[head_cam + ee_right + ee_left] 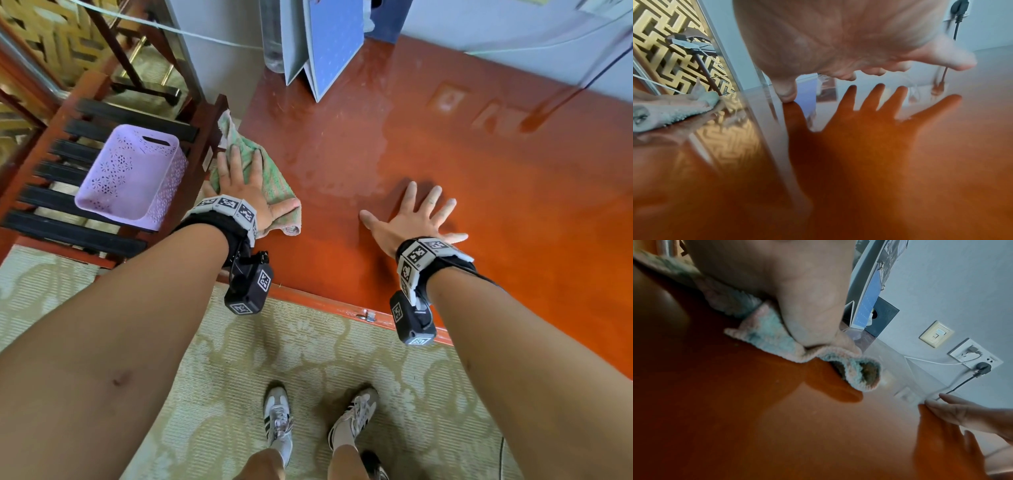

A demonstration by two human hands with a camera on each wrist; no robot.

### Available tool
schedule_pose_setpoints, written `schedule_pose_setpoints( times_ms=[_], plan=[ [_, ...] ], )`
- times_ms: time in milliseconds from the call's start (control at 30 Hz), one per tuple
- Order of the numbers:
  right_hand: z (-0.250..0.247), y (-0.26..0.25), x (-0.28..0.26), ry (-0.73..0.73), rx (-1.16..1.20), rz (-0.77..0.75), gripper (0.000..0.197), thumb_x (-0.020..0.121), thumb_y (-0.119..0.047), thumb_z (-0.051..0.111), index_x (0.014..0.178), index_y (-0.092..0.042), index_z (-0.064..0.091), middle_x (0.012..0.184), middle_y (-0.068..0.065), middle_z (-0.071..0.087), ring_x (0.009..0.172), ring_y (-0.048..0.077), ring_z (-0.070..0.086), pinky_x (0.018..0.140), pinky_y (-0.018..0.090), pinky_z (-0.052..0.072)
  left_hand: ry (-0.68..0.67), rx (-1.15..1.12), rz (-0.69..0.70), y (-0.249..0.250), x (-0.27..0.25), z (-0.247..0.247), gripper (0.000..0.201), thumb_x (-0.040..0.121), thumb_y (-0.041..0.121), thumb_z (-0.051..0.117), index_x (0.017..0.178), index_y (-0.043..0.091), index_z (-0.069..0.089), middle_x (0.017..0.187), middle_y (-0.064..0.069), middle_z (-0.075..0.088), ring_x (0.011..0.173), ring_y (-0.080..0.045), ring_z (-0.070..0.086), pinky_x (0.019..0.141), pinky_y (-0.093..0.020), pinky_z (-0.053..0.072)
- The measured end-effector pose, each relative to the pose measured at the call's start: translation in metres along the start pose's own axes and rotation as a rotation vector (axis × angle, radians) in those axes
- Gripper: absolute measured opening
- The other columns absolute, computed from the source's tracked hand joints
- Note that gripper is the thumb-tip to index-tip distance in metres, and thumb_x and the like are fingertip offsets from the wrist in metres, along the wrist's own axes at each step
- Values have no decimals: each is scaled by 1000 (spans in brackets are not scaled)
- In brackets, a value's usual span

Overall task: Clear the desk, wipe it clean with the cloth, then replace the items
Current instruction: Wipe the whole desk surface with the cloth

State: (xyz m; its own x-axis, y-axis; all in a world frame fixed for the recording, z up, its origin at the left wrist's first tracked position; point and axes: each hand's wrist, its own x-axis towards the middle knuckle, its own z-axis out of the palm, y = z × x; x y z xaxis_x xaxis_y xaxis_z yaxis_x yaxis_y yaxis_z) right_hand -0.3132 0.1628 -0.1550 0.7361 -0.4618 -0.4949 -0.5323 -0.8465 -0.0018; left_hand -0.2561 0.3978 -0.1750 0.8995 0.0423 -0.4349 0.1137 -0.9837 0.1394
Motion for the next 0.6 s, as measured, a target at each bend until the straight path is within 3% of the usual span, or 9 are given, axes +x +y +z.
schedule_pose_setpoints(
  times_ms=[167, 267, 400, 600],
  plan=[
    [1, 7, 11, -3, 23, -42, 109, 73, -88, 32, 152, -31, -17, 159, 6, -26, 146, 33, -22, 110, 70, -1, 21, 30, -23, 19, 11, -6, 114, 67, 88, 36, 148, 31, -19, 156, -2, -25, 144, -28, -22, 112, -63, 3],
    [-1, 20, 16, 38, 20, -112, 94, 81, -79, 33, 153, -35, -8, 162, 2, -16, 148, 29, -14, 114, 64, 2, 23, 66, 6, 35, 13, -6, 113, 69, 88, 33, 149, 28, -19, 156, -4, -25, 143, -29, -23, 111, -65, 0],
    [-5, 39, 24, 66, 16, -183, 73, 92, -61, 33, 153, -41, -1, 163, -5, -11, 149, 21, -10, 119, 55, 4, -20, 129, 136, 79, 10, 2, 114, 67, 90, 30, 148, 28, -21, 154, -6, -30, 143, -29, -25, 109, -66, -5],
    [0, 41, 24, 47, -16, -178, 73, 92, -63, 30, 151, -44, -9, 161, -9, -18, 148, 17, -15, 118, 55, 0, -71, 232, 416, 128, -2, 20, 112, 67, 90, 30, 148, 31, -22, 154, -1, -32, 141, -27, -29, 110, -64, -10]
  ],
)
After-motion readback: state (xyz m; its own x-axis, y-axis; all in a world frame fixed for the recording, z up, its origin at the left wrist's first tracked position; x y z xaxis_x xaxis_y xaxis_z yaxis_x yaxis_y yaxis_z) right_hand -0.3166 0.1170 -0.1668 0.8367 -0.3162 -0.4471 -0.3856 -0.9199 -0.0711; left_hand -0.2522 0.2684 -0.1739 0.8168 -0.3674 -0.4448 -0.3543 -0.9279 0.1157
